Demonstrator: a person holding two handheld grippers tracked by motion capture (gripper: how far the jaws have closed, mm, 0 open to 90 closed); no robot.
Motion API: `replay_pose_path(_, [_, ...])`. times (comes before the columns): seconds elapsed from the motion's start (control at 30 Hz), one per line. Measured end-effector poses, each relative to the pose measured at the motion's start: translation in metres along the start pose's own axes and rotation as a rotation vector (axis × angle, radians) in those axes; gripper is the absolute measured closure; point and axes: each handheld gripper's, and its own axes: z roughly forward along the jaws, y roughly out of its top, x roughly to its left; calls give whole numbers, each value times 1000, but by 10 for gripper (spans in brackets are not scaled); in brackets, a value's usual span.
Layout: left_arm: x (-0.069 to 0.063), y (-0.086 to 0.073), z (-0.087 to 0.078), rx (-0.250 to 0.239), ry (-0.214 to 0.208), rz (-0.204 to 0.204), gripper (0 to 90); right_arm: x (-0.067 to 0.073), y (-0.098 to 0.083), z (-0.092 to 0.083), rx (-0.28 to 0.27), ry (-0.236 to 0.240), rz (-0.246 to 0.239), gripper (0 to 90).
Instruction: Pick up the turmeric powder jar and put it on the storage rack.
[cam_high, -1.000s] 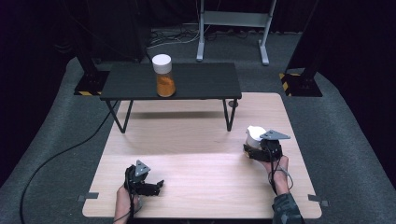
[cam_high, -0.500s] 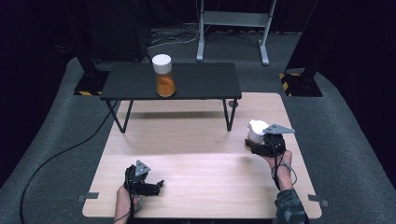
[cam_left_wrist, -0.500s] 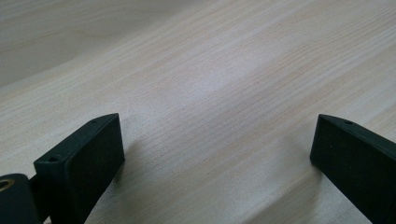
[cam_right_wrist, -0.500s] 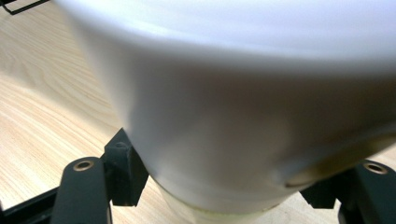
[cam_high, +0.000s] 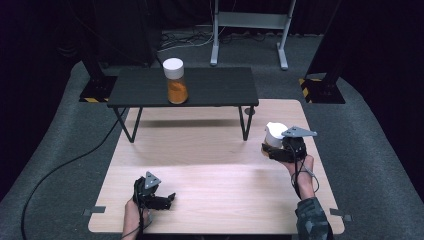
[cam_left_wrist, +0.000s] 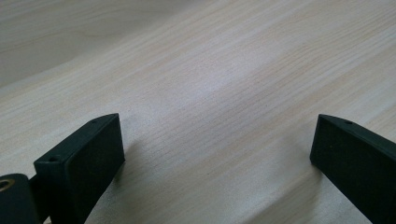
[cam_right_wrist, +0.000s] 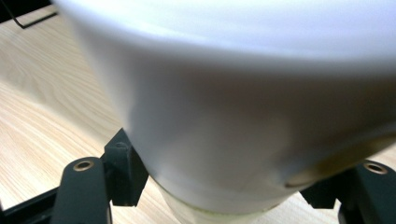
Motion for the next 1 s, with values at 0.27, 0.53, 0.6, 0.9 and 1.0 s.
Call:
replay_pose_path(0.27, [0, 0, 0, 0, -1, 2, 25, 0, 11, -3, -18, 8, -10, 295])
replay_pose_path(0.53, [0, 0, 0, -1, -2, 3, 27, 1, 25, -5, -30, 13, -33, 295])
replay_pose_path(0.6, [0, 0, 0, -1, -1, 3, 27, 2, 29, -6, -30, 10, -41, 295])
replay_pose_path(0.9, [0, 0, 0, -1, -3, 5, 27, 1, 43, -7, -51, 22, -47, 296])
replay_pose_path(1.0, [0, 0, 0, -1, -4, 4, 27, 1, 49, -7, -47, 22, -56, 296])
